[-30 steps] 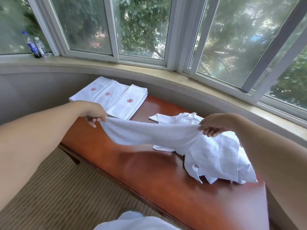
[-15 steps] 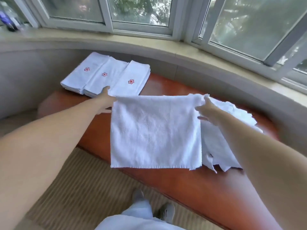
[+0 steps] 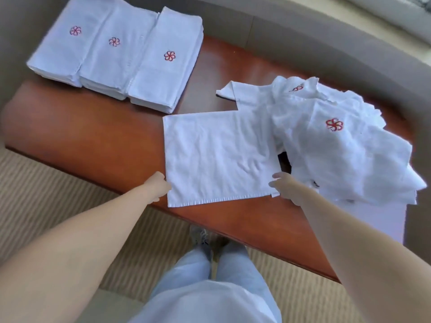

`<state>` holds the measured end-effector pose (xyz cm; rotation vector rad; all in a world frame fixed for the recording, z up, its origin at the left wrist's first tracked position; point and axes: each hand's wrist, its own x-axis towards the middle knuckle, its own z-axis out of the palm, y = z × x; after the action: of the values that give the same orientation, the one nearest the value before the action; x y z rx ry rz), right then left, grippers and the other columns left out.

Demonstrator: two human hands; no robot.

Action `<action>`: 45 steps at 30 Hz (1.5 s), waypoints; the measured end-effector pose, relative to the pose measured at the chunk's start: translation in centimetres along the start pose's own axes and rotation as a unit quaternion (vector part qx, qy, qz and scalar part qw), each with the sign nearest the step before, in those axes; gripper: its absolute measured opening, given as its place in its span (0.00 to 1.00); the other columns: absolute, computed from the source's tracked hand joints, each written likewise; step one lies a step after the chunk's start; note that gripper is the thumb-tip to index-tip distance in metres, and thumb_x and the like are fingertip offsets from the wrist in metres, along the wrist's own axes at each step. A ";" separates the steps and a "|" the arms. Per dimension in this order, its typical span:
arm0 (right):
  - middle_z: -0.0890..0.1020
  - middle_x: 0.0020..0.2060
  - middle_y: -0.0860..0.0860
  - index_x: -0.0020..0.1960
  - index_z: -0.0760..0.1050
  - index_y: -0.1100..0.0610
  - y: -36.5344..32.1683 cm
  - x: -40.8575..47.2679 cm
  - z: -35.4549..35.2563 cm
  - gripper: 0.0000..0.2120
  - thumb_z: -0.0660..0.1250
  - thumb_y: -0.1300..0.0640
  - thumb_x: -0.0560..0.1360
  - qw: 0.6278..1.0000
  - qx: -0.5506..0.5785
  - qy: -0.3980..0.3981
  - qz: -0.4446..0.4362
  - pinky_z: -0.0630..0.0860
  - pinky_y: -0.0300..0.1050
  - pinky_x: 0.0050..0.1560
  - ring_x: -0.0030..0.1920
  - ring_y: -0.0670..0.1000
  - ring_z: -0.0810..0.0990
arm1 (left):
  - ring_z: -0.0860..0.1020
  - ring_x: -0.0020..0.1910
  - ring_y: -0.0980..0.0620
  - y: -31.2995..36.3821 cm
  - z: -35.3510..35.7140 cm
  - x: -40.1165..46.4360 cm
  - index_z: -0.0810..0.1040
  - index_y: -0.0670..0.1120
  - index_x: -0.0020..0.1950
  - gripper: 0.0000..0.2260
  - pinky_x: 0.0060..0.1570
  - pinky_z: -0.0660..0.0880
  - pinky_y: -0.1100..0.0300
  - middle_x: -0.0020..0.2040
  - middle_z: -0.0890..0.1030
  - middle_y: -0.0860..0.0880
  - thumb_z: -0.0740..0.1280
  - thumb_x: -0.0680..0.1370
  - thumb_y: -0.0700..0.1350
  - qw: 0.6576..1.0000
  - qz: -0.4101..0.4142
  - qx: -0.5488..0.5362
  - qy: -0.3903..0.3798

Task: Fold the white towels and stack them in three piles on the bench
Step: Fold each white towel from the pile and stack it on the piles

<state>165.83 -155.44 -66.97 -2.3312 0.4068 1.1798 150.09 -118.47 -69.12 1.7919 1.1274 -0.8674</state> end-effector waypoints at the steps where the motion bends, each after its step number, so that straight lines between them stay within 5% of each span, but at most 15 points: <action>1: 0.76 0.62 0.59 0.76 0.67 0.57 0.5 0.4 0.3 0.23 0.65 0.59 0.82 1.000 0.011 0.003 0.014 0.72 0.42 0.47 0.49 0.54 0.74 | 0.72 0.61 0.47 -0.4 0.5 0.4 0.61 0.45 0.78 0.26 0.57 0.79 0.50 0.63 0.70 0.47 0.65 0.82 0.43 1.000 -0.022 -0.009 0.003; 4: 0.72 0.71 0.60 0.79 0.62 0.57 2.1 1.7 1.0 0.28 0.65 0.61 0.81 0.999 0.011 0.032 0.020 0.70 0.42 0.48 0.55 0.55 0.74 | 0.75 0.62 0.45 -0.8 1.8 0.9 0.59 0.44 0.79 0.29 0.56 0.79 0.49 0.66 0.72 0.44 0.67 0.81 0.40 0.994 -0.097 -0.040 0.007; 9: 0.74 0.64 0.57 0.80 0.57 0.59 3.6 3.5 2.0 0.32 0.66 0.63 0.79 0.993 0.048 0.093 0.046 0.71 0.47 0.59 0.63 0.59 0.74 | 0.80 0.58 0.44 -2.2 3.6 2.4 0.64 0.40 0.75 0.27 0.56 0.79 0.49 0.63 0.77 0.41 0.70 0.78 0.40 0.993 -0.112 -0.039 0.017; 13: 0.79 0.46 0.56 0.62 0.73 0.65 4.4 5.0 1.9 0.14 0.63 0.64 0.77 0.988 0.082 0.097 0.082 0.69 0.43 0.41 0.44 0.52 0.72 | 0.81 0.55 0.44 -2.9 4.0 3.1 0.75 0.39 0.63 0.17 0.58 0.81 0.47 0.57 0.79 0.43 0.72 0.78 0.43 0.994 -0.104 -0.029 0.034; 15: 0.76 0.42 0.56 0.49 0.72 0.61 4.7 5.2 1.7 0.04 0.62 0.64 0.75 0.988 0.087 0.107 0.076 0.67 0.43 0.37 0.38 0.53 0.71 | 0.80 0.55 0.46 -2.6 4.0 2.9 0.76 0.40 0.62 0.14 0.58 0.80 0.49 0.57 0.79 0.43 0.72 0.78 0.43 0.991 -0.124 -0.048 0.018; 18: 0.78 0.42 0.58 0.47 0.72 0.59 4.6 5.3 0.8 0.03 0.63 0.65 0.76 0.991 0.081 0.085 0.058 0.75 0.47 0.44 0.42 0.56 0.77 | 0.82 0.47 0.49 -2.1 4.1 2.0 0.75 0.39 0.60 0.11 0.52 0.80 0.52 0.53 0.79 0.44 0.68 0.80 0.41 0.986 -0.144 -0.078 0.001; 23: 0.80 0.31 0.52 0.44 0.73 0.60 0.2 3.9 -2.4 0.09 0.60 0.62 0.83 0.984 0.094 -0.054 0.142 0.71 0.39 0.36 0.33 0.49 0.74 | 0.82 0.47 0.50 1.5 0.9 -0.3 0.76 0.40 0.62 0.10 0.54 0.80 0.54 0.52 0.81 0.44 0.67 0.80 0.36 0.969 -0.149 -0.192 -0.040; 26: 0.80 0.41 0.54 0.51 0.76 0.60 -6.1 3.1 -6.5 0.02 0.65 0.62 0.81 0.962 0.270 -0.038 0.023 0.80 0.44 0.45 0.38 0.50 0.81 | 0.82 0.50 0.50 6.4 -3.2 -1.3 0.76 0.40 0.64 0.11 0.55 0.80 0.54 0.53 0.82 0.44 0.67 0.82 0.38 0.919 -0.054 -0.389 -0.029; 28: 0.80 0.44 0.52 0.53 0.77 0.57 -10.8 2.0 -9.9 0.03 0.66 0.62 0.80 0.899 0.431 -0.049 -0.065 0.83 0.44 0.49 0.44 0.51 0.83 | 0.83 0.53 0.49 9.8 -6.0 -2.0 0.77 0.41 0.62 0.08 0.60 0.79 0.53 0.50 0.82 0.45 0.67 0.82 0.39 0.858 0.023 -0.513 -0.025; 30: 0.84 0.43 0.50 0.53 0.79 0.56 -14.5 0.8 -12.9 0.06 0.65 0.62 0.77 0.830 0.531 -0.068 -0.156 0.82 0.44 0.52 0.46 0.51 0.84 | 0.83 0.47 0.51 12.4 -8.5 -2.9 0.77 0.42 0.52 0.02 0.60 0.79 0.53 0.41 0.81 0.47 0.66 0.82 0.40 0.790 0.081 -0.608 -0.014; 32: 0.84 0.46 0.53 0.56 0.77 0.58 -16.1 0.2 -14.7 0.09 0.64 0.63 0.76 0.785 0.582 -0.073 -0.198 0.82 0.45 0.54 0.47 0.53 0.84 | 0.82 0.39 0.53 13.4 -9.6 -3.7 0.75 0.44 0.44 0.06 0.56 0.81 0.55 0.35 0.78 0.49 0.66 0.81 0.40 0.756 0.112 -0.644 -0.001; 34: 0.83 0.47 0.55 0.56 0.75 0.59 -15.1 0.0 -14.8 0.11 0.62 0.63 0.75 0.793 0.577 -0.055 -0.189 0.82 0.44 0.50 0.43 0.52 0.84 | 0.79 0.35 0.54 12.7 -9.0 -4.1 0.76 0.44 0.45 0.05 0.56 0.81 0.55 0.35 0.76 0.49 0.64 0.80 0.40 0.776 0.113 -0.620 0.010; 39: 0.84 0.40 0.57 0.50 0.76 0.61 -3.7 2.4 -8.2 0.07 0.61 0.64 0.74 0.926 0.369 0.030 -0.074 0.82 0.41 0.38 0.34 0.51 0.86 | 0.76 0.37 0.51 4.2 -1.9 -2.2 0.76 0.43 0.50 0.02 0.51 0.81 0.54 0.45 0.78 0.44 0.65 0.79 0.38 0.914 0.011 -0.403 0.045; 42: 0.82 0.44 0.59 0.46 0.75 0.58 3.7 5.0 -4.2 0.02 0.64 0.61 0.76 0.969 0.241 0.047 -0.010 0.84 0.48 0.46 0.36 0.52 0.84 | 0.79 0.46 0.48 -1.1 2.4 -0.4 0.76 0.44 0.51 0.01 0.55 0.80 0.53 0.49 0.77 0.45 0.66 0.81 0.39 0.962 -0.039 -0.265 0.053; 45: 0.81 0.42 0.58 0.43 0.73 0.55 7.5 6.8 -2.0 0.05 0.67 0.56 0.75 0.992 0.110 0.051 -0.023 0.81 0.57 0.53 0.42 0.55 0.80 | 0.78 0.51 0.50 -3.9 4.7 1.3 0.76 0.45 0.52 0.03 0.48 0.79 0.58 0.53 0.77 0.46 0.68 0.82 0.43 0.977 -0.040 -0.192 0.084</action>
<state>167.60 -163.05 -73.62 -2.2024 0.4908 0.9454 146.39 -121.27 -73.33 1.5257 1.3783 -0.5052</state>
